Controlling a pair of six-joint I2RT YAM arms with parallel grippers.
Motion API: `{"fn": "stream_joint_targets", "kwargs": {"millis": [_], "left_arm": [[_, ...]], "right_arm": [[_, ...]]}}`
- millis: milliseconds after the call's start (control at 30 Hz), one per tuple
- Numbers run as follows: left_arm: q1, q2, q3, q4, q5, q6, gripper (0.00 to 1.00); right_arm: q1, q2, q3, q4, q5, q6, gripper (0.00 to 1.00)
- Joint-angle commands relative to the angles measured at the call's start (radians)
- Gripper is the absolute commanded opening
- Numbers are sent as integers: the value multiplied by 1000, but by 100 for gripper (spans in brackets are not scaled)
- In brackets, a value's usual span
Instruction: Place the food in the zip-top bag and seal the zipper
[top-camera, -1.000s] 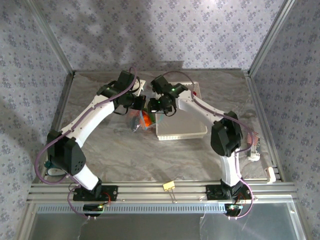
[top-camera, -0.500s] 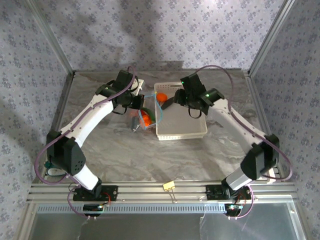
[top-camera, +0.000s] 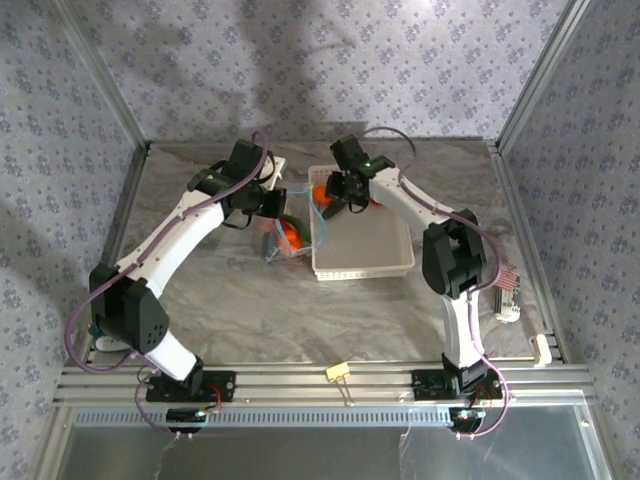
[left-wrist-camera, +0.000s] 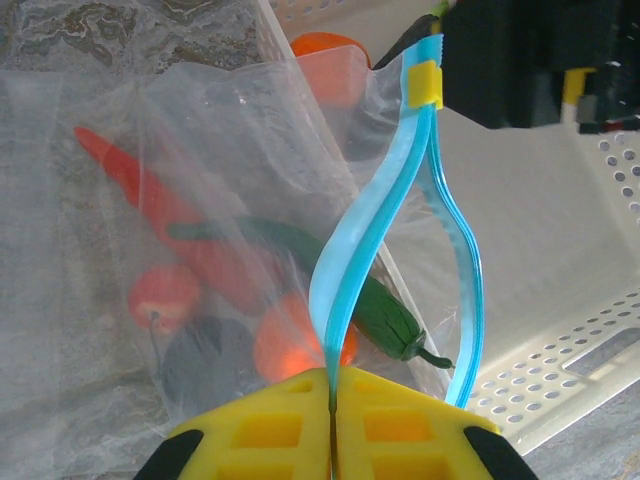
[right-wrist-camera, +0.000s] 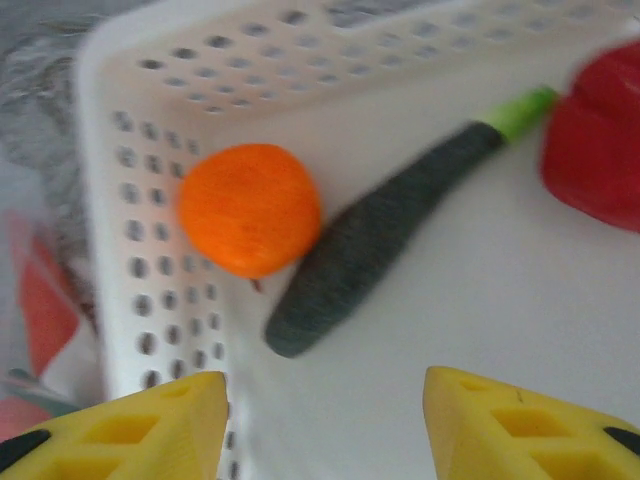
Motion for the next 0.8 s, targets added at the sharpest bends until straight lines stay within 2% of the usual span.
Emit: {"fn": "stream_joint_targets", "kwargs": {"millis": [0, 100, 233, 467, 767], "left_arm": [[6, -39, -6, -8, -3, 7, 10], [6, -37, -6, -8, 0, 7, 10], [9, -36, -5, -10, 0, 10, 10], [14, -34, -6, -10, -1, 10, 10], [17, -27, -3, -8, 0, 9, 10]], "right_arm": [[6, 68, 91, -68, -28, -102, 59], [-2, 121, 156, -94, -34, -123, 61], [-7, 180, 232, -111, -53, -162, 73], [-15, 286, 391, -192, -36, -170, 73], [-20, 376, 466, -223, -37, -175, 73]]}}
